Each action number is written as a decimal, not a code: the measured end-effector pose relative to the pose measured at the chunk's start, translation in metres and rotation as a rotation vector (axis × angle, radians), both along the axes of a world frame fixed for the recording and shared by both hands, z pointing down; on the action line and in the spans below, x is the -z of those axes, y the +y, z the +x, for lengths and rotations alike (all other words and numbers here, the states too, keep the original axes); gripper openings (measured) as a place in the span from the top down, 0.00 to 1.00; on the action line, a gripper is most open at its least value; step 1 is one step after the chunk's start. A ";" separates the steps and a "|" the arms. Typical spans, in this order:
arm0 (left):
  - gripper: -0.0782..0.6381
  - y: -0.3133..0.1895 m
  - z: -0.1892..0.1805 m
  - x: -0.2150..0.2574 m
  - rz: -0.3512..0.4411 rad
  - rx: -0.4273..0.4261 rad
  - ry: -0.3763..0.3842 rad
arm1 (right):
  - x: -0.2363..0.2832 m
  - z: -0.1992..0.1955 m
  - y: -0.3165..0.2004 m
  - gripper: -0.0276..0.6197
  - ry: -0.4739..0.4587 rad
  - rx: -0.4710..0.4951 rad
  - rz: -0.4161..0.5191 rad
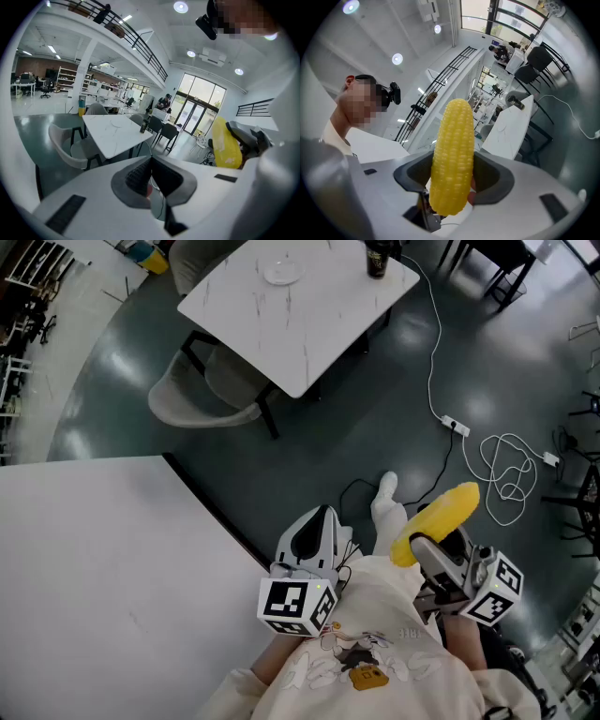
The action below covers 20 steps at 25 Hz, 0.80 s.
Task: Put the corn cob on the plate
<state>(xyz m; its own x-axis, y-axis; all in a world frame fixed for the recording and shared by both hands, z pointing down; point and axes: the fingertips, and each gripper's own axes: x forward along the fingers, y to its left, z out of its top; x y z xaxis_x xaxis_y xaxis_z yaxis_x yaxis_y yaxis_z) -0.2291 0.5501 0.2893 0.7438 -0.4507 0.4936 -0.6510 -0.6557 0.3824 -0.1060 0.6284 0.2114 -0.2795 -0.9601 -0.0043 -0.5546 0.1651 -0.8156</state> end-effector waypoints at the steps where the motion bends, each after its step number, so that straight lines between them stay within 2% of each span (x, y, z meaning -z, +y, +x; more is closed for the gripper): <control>1: 0.88 0.006 -0.010 -0.002 -0.012 0.004 0.008 | 0.002 -0.009 0.005 0.56 0.012 -0.002 0.001; 4: 0.88 0.022 -0.038 -0.006 -0.035 0.020 0.016 | 0.006 -0.034 0.021 0.56 0.027 0.005 0.002; 7: 0.88 0.027 -0.049 -0.003 -0.025 0.046 0.013 | 0.011 -0.042 0.028 0.56 0.026 0.019 0.008; 10: 0.88 0.037 -0.046 0.016 0.017 0.053 0.012 | 0.027 -0.039 0.041 0.56 0.039 0.062 0.030; 12: 0.88 0.043 -0.043 0.025 0.040 0.039 0.009 | 0.037 -0.036 0.050 0.56 0.004 0.076 0.058; 14: 0.88 0.047 -0.037 0.028 0.045 0.032 0.012 | 0.043 -0.031 0.057 0.56 -0.021 0.074 0.082; 20: 0.88 0.062 -0.014 0.030 0.054 0.012 0.000 | 0.040 -0.014 0.082 0.56 -0.001 0.052 0.088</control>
<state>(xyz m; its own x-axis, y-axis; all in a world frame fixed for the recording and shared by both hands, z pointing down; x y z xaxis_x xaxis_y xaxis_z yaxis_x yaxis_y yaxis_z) -0.2430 0.6124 0.2590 0.7383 -0.4854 0.4683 -0.6587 -0.6679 0.3463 -0.1199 0.7100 0.1710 -0.3289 -0.9402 -0.0882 -0.5426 0.2646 -0.7972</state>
